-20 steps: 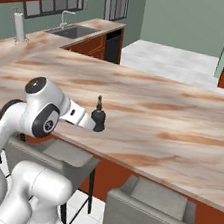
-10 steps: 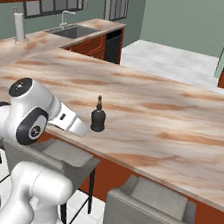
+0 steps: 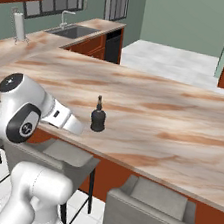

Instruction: Get the candle and the liquor from the cabinet and move them to the dining counter.

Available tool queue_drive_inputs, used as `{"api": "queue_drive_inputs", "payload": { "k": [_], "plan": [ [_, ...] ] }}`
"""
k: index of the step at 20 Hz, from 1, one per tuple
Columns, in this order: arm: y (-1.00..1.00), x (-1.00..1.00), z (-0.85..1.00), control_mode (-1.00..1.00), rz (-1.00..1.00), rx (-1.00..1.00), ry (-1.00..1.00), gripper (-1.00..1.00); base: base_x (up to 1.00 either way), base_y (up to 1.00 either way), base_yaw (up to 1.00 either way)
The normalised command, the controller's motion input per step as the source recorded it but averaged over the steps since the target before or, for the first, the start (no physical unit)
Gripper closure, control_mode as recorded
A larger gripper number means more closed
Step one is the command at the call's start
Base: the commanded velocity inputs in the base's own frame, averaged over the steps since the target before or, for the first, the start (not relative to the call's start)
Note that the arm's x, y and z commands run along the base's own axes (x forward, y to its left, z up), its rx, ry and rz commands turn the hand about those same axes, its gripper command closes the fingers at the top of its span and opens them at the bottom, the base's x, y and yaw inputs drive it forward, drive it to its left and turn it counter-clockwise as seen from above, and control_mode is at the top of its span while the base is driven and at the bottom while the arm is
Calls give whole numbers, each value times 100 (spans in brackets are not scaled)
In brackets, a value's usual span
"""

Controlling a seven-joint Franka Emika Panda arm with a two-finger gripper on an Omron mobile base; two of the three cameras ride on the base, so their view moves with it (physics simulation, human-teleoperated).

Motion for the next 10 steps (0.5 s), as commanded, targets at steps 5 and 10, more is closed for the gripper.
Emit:
{"api": "queue_drive_inputs", "payload": {
  "k": [5,10],
  "plan": [
    [0,0,0,100,0,0,0,-100,0,0,0],
    [0,0,0,100,0,0,0,-100,-40,0,-2]
  ]
}}
